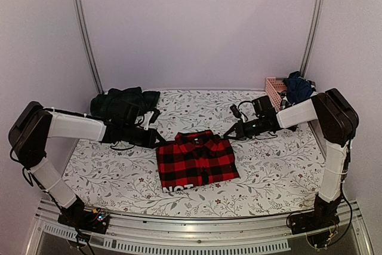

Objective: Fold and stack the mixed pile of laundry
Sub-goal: Smooth out the square-folded T-shirt at the center of the board.

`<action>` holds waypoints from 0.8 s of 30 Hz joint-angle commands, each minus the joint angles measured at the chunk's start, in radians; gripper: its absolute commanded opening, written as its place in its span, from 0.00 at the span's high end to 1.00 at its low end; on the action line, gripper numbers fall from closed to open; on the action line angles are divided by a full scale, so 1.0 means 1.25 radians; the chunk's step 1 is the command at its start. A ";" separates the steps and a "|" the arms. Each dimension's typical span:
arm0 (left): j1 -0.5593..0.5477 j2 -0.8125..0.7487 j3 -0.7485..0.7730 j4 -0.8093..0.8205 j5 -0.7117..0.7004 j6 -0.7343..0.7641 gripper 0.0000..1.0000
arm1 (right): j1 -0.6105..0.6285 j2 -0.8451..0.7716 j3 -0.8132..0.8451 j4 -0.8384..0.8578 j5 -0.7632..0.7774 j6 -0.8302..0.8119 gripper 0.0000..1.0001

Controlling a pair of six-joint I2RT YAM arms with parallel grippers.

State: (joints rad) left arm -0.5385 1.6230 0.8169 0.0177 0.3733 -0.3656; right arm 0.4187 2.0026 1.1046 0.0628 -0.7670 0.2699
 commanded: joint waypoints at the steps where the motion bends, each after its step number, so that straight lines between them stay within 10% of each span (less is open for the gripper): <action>1: 0.004 0.012 0.002 0.007 0.007 0.004 0.84 | 0.005 -0.043 0.002 0.008 0.001 -0.021 1.00; 9: 0.002 0.046 0.022 0.012 0.048 0.006 0.82 | 0.006 -0.029 0.001 0.010 0.000 -0.021 1.00; 14: 0.004 0.019 0.019 -0.008 -0.006 -0.005 0.59 | 0.006 -0.025 0.003 0.008 -0.004 -0.022 1.00; 24: 0.016 -0.033 0.045 -0.071 0.008 -0.034 0.58 | 0.006 -0.023 -0.001 0.008 -0.005 -0.022 1.00</action>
State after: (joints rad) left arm -0.5343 1.6024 0.8452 -0.0307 0.3725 -0.3916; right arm 0.4210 1.9759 1.1046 0.0673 -0.7689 0.2497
